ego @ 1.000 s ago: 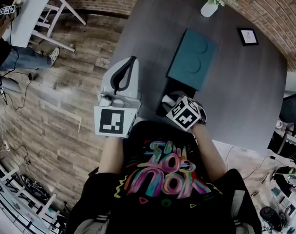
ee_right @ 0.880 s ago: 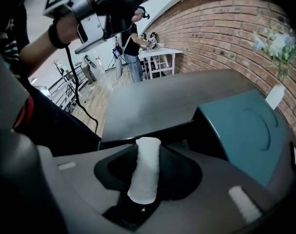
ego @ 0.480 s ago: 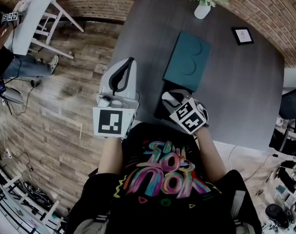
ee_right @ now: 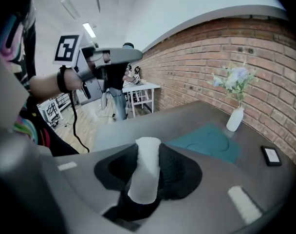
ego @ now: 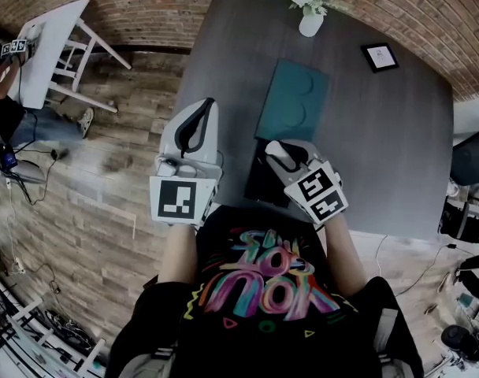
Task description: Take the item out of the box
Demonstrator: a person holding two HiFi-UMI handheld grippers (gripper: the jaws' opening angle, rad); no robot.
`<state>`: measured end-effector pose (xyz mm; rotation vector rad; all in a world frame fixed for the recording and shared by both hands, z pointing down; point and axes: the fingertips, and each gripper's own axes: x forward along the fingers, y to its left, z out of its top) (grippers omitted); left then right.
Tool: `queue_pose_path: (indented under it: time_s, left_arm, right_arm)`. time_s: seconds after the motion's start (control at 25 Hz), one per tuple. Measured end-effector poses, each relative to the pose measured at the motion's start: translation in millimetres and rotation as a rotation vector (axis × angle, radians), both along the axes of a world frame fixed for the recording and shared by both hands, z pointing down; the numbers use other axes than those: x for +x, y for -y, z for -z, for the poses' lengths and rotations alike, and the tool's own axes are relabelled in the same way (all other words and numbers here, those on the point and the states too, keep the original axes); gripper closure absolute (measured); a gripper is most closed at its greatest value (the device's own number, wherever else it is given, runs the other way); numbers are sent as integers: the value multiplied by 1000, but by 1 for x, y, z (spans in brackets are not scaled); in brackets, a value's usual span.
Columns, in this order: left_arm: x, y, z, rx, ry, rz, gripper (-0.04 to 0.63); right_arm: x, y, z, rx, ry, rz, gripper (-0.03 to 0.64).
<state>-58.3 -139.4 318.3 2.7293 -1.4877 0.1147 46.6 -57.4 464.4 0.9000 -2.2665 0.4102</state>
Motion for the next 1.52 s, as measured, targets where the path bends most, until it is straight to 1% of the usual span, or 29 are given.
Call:
queue_pose_path:
  time_s: [0.36, 0.56, 0.8, 0.92, 1.08, 1.24, 1.32, 1.52]
  left_arm:
    - [34, 5, 7, 19, 5, -55, 597]
    - [51, 7, 7, 21, 4, -92, 595]
    - [70, 11, 10, 53, 15, -142, 597]
    - [75, 13, 10, 41, 9, -147, 597]
    - [80, 16, 9, 49, 21, -168, 597]
    - [85, 17, 7, 26, 12, -178, 597]
    - [87, 18, 6, 33, 15, -191, 597]
    - [91, 19, 4, 21, 6, -203, 597]
  right_arm:
    - [46, 25, 66, 172, 112, -127, 485]
    - [70, 36, 98, 265, 148, -196, 485]
    - [100, 41, 128, 361, 189, -277, 485]
    - [115, 42, 138, 393, 204, -321, 485]
    - [133, 43, 148, 429, 207, -368, 485]
    - [150, 38, 156, 463, 212, -431, 485]
    - [157, 35, 159, 477, 224, -458, 485]
    - [168, 28, 167, 512, 235, -496, 485]
